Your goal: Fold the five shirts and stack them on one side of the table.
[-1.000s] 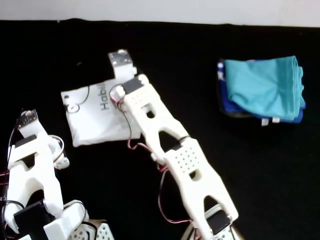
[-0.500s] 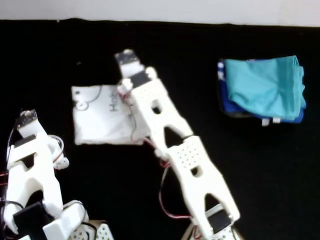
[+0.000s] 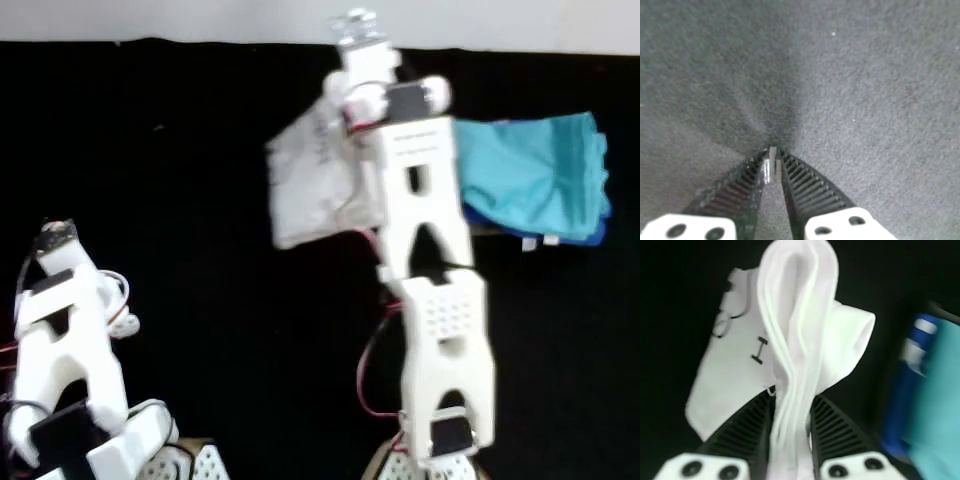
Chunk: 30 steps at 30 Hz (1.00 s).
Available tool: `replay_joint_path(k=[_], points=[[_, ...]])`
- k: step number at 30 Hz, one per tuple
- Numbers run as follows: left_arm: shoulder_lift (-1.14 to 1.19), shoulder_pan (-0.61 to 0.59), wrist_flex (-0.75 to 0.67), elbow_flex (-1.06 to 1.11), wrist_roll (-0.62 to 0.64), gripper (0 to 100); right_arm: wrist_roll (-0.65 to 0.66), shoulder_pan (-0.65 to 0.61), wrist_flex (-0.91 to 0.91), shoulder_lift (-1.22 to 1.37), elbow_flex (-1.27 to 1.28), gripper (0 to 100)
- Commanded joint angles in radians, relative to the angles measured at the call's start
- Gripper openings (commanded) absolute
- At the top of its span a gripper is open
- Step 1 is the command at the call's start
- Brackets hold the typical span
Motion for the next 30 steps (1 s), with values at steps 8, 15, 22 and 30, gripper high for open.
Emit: replay_joint_path(k=[8, 15, 22, 30], points=[[-0.002, -0.005, -0.031, 0.002, 0.000, 1, 0.307, 0.363, -0.085, -0.182, 0.147, 0.5], [-0.002, -0.004, -0.031, 0.002, 0.000, 1, 0.325, 0.452, -0.202, 0.016, 0.240, 0.5], [-0.002, -0.004, -0.031, 0.002, 0.000, 1, 0.325, 0.437, -0.128, 0.101, 0.128, 0.5], [-0.002, -0.004, -0.031, 0.002, 0.000, 1, 0.339, 0.403, 0.005, -0.036, -0.202, 0.5]])
